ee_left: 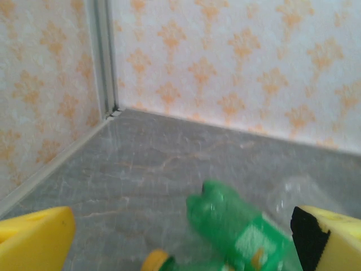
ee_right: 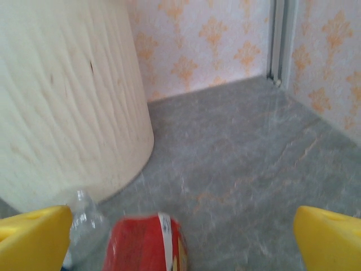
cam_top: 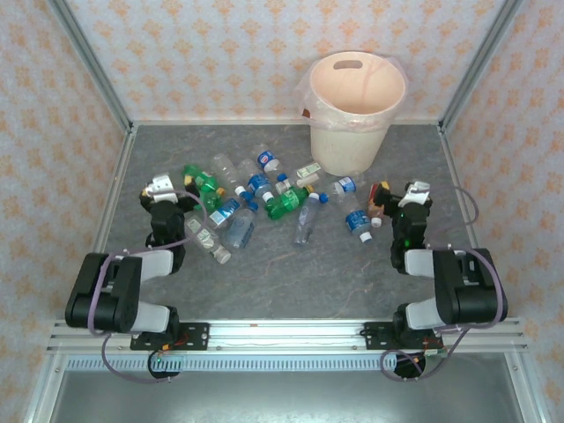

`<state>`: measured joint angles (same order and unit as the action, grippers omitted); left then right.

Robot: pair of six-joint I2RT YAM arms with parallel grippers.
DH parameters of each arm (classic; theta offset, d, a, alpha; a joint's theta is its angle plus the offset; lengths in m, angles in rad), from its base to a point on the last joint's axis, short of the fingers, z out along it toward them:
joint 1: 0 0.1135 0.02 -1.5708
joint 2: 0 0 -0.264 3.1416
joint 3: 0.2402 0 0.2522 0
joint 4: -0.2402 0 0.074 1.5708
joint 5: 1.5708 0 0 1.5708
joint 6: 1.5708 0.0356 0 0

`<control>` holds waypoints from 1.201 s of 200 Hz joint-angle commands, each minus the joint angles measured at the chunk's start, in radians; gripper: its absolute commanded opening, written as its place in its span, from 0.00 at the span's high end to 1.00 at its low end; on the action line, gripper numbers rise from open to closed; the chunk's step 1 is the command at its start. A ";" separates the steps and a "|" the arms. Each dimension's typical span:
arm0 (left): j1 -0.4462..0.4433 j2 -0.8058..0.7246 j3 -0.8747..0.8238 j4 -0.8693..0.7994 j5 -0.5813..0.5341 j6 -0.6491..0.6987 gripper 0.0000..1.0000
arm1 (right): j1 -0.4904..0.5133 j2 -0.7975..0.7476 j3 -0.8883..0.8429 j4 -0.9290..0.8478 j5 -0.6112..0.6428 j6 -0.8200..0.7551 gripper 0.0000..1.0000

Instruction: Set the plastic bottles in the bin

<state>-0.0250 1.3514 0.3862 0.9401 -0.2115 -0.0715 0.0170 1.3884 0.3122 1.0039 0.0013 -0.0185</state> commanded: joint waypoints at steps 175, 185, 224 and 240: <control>-0.145 -0.097 0.587 -1.145 0.204 -0.436 0.01 | -0.017 -0.054 0.518 -1.072 -0.153 0.438 0.05; -0.175 -0.078 0.609 -1.172 0.175 -0.446 0.01 | -0.010 -0.048 0.515 -1.081 -0.163 0.434 0.06; -0.259 -0.034 0.656 -1.184 0.168 -0.508 0.01 | 0.011 0.044 0.551 -1.132 -0.169 0.412 0.12; -0.300 -0.029 0.684 -1.189 0.166 -0.498 0.01 | 0.015 0.077 0.564 -1.141 -0.170 0.410 0.15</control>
<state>-0.2714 1.3144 1.0096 -0.2077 -0.0193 -0.5488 0.0265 1.4216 0.8326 -0.0814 -0.1604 0.4110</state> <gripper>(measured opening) 0.992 0.871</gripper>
